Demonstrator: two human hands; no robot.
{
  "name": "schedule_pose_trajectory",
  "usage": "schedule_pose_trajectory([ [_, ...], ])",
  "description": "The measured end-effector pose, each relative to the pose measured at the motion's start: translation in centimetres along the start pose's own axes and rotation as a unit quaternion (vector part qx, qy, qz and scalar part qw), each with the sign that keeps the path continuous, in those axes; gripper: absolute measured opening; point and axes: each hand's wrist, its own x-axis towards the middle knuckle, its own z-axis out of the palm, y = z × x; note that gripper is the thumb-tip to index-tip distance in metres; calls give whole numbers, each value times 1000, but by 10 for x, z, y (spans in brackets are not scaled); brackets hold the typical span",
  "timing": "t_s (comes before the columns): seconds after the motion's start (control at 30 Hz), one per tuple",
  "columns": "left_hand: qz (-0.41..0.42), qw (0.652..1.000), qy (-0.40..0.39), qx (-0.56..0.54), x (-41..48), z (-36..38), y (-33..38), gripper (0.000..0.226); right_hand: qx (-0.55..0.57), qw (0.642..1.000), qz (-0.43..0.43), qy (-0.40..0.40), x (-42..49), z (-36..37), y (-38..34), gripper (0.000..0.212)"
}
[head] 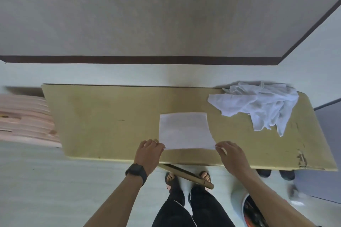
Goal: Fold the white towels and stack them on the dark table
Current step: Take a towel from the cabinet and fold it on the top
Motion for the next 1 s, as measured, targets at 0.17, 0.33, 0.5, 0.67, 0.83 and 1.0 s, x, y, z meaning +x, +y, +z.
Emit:
schedule_pose_trajectory([
  [0.17, -6, 991, -135, -19, -29, 28, 7, 24, -37, 993, 36, -110, -18, 26, 12, 19],
  [0.33, -135, 962, -137, -196, -8, 30, -7, 26, 29, 989, 91, -117, 5, 26, 1, 19],
  [0.5, -311, 864, -83, -387, 37, 36, -30, 10, 179, 967, 178, -39, 55, 33, -11, 10],
  [0.67, -358, 814, -45, -455, 67, 56, -38, 11, 224, 951, 211, 29, 85, 55, -9, 14],
  [0.83, -352, 822, -33, -447, 78, 74, -40, 16, 229, 946, 223, 49, 94, 72, 1, 15],
  [1.0, -346, 841, -26, -416, 78, 84, -39, 17, 230, 944, 230, 53, 95, 76, 2, 15],
])
